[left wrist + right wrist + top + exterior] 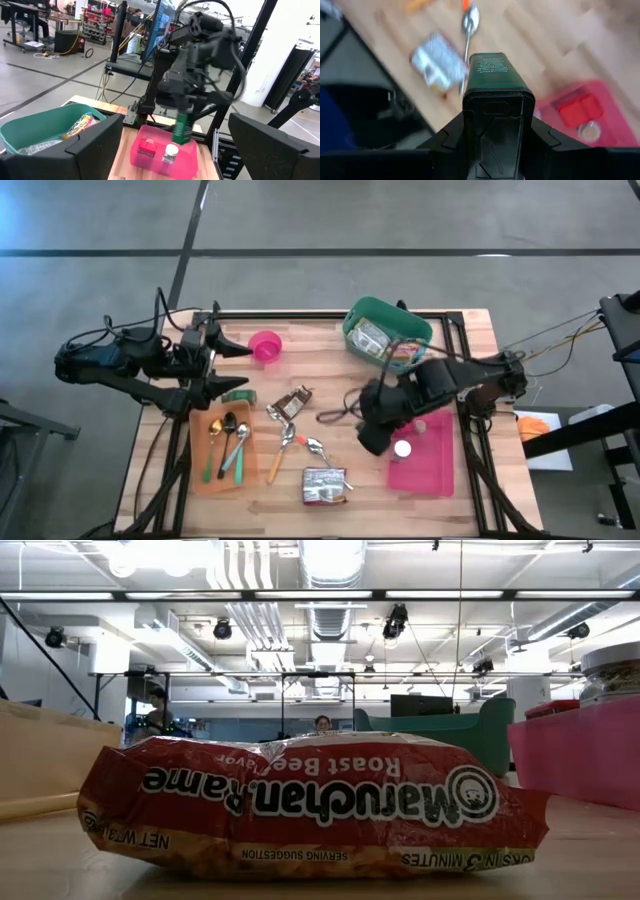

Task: Pick & Place Food Item
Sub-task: Put the green seasoning can into the pink bin

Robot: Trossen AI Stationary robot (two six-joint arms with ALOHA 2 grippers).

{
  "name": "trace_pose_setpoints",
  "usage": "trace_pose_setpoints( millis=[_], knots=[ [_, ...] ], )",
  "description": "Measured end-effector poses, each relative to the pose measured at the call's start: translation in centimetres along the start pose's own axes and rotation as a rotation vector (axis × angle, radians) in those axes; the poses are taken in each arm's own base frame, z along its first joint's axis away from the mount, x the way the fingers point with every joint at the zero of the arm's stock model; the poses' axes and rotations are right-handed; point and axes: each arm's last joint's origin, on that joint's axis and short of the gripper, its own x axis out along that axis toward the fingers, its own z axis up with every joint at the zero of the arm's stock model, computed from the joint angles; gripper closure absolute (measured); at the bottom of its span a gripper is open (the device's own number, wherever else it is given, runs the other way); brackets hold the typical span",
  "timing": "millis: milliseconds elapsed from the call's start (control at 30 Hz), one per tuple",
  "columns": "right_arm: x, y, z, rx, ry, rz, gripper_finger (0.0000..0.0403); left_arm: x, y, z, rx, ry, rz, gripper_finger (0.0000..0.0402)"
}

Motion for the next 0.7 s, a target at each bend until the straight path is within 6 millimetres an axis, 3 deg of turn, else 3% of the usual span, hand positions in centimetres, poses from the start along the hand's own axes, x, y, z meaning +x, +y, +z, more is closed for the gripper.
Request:
trace_pose_setpoints(
  millis=[267, 533, 700],
  knots=[
    [3.7, 1.6, -5.6, -0.271, 0.202, -0.069, 0.0287, 0.0, 0.2, -0.3, 0.018, 0.030, 0.016, 0.0034],
    [7.8, 1.3, -10.6, -0.254, 0.323, -0.227, 0.0287, 0.0, 0.2, -0.4, 0.008, 0.042, 0.019, 0.0034],
    [10.1, 0.8, -11.8, -0.217, 0.305, -0.283, 0.0287, 0.0, 0.2, -0.4, 0.006, 0.041, 0.019, 0.0034]
  ],
)
